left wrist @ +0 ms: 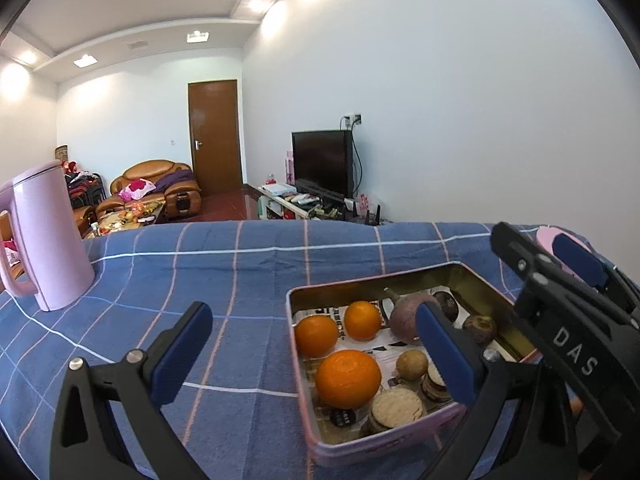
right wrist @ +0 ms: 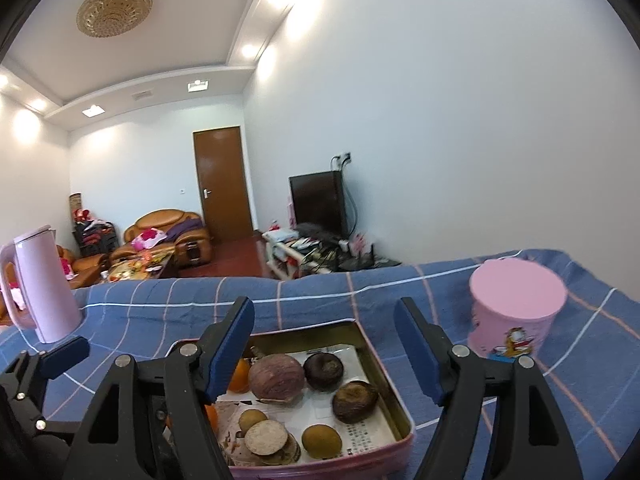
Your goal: Organize fruits
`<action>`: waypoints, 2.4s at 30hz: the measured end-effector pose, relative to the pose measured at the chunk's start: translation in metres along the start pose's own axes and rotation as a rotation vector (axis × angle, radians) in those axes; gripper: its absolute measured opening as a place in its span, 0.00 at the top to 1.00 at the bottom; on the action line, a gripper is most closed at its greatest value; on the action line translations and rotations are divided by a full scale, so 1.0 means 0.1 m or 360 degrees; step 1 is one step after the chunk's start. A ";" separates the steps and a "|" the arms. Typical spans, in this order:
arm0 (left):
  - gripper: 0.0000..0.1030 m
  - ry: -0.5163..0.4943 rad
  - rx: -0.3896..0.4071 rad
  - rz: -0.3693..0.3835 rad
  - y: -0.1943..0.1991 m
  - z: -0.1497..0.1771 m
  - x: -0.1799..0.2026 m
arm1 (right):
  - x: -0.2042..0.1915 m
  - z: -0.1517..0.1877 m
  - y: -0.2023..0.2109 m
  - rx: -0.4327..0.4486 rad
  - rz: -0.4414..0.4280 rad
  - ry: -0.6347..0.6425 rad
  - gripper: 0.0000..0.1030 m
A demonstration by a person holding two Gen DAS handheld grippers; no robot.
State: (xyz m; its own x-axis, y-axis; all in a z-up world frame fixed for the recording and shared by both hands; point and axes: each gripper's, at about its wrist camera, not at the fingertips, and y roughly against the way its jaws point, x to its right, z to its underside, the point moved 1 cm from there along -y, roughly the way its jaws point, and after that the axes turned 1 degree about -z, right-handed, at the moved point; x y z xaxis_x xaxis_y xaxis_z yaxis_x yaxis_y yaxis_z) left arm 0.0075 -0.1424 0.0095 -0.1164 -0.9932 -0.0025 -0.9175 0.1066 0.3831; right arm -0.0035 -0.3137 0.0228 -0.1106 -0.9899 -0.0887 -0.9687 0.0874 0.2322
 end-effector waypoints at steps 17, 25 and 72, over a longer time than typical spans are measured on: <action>0.00 0.0008 0.0125 -0.0017 0.40 0.09 -0.13 | -0.12 0.05 0.66 0.0227 0.0199 0.0058 0.28; 0.00 -0.0005 0.0144 -0.0025 0.47 0.11 -0.12 | -0.10 0.05 0.73 0.0283 0.0238 0.0054 0.21; 0.00 -0.0010 0.0134 -0.0037 0.47 0.11 -0.13 | -0.09 0.10 0.70 0.0259 0.0233 0.0056 0.20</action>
State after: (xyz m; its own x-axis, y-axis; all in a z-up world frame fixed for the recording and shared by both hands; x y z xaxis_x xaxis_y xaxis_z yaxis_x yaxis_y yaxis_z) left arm -0.0380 -0.1243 0.0177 -0.0968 -0.9952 -0.0166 -0.9488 0.0872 0.3036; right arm -0.0727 -0.2979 0.0306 -0.2475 -0.9684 -0.0308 -0.9663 0.2444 0.0804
